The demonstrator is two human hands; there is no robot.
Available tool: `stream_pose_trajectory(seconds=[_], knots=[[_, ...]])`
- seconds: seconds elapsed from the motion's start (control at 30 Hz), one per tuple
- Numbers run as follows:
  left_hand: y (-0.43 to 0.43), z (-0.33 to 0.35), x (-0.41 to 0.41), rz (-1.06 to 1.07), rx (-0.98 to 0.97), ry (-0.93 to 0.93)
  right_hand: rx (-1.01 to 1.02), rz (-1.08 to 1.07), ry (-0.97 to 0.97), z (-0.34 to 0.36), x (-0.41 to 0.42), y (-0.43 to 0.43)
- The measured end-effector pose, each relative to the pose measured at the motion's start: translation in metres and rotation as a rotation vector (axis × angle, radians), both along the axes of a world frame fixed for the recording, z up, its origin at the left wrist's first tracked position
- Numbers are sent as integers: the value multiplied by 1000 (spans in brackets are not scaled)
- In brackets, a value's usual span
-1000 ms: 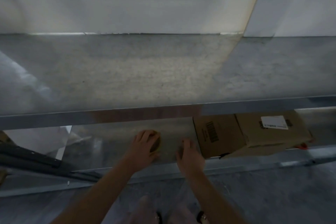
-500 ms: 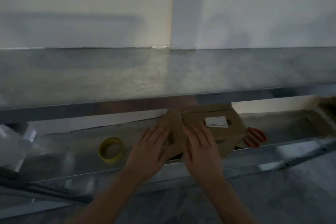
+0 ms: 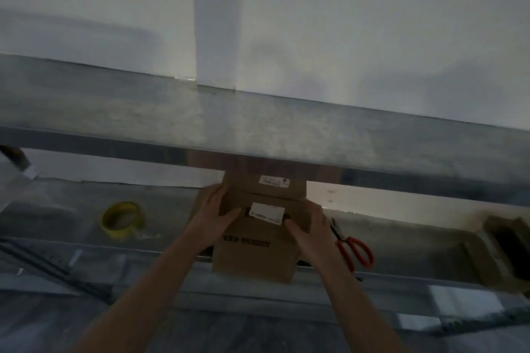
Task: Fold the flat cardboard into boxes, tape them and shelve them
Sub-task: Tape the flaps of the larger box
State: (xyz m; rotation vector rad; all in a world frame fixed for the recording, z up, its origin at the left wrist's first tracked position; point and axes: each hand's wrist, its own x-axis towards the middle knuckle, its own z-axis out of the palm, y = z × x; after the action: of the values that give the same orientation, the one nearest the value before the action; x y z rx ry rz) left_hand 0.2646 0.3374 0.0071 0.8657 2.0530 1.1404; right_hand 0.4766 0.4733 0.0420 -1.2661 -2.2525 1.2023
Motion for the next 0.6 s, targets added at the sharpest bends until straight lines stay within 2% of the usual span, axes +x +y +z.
stream_pose_trajectory(seconds=[0.07, 0.17, 0.33, 0.43, 0.6], knots=[[-1, -6, 6, -27, -51, 24, -137, 1, -3, -4, 0, 1], [-1, -12, 13, -10, -81, -50, -230, 13, 58, -14, 2, 2], [-12, -19, 27, 145, 20, -135, -173, -60, 78, -26, 11, -2], [-25, -24, 36, 246, 103, -275, -188, -74, 52, -35, 14, -2], [-44, -41, 39, 223, -31, -93, -245, 57, -39, -52, 24, -6]])
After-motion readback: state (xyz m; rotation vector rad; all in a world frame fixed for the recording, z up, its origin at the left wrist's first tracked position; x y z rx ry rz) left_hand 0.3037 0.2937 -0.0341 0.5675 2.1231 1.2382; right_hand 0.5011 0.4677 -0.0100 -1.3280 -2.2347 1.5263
